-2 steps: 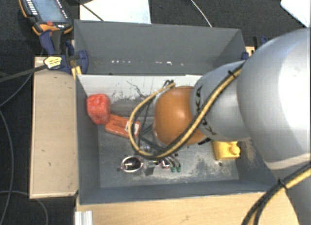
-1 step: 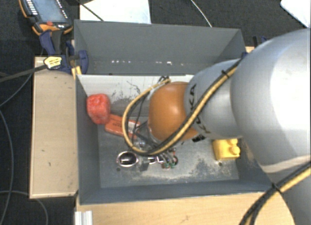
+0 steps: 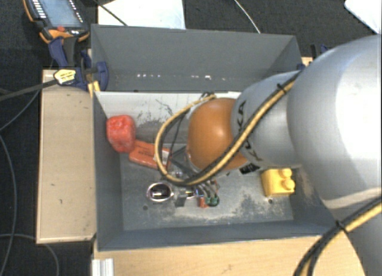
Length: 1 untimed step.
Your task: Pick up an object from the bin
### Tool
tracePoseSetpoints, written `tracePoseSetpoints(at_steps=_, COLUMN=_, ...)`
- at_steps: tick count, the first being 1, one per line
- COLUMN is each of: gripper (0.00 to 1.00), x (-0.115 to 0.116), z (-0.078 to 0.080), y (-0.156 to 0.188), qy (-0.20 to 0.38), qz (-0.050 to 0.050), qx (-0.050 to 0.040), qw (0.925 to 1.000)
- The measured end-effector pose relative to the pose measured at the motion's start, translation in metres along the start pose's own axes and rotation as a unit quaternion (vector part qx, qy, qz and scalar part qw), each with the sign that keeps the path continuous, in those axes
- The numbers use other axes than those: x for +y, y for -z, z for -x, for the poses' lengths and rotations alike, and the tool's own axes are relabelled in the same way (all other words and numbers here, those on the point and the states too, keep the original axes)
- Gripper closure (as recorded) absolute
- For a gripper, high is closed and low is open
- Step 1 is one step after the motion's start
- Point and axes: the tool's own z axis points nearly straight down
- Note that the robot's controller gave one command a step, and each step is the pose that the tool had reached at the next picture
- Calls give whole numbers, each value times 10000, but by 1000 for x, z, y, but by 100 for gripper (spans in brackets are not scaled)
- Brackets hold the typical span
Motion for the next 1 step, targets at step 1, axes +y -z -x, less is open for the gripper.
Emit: tracePoseSetpoints(at_steps=1, gripper=100, x=-5, z=14, y=0, qy=-43, qz=9, qx=-30, qw=10000)
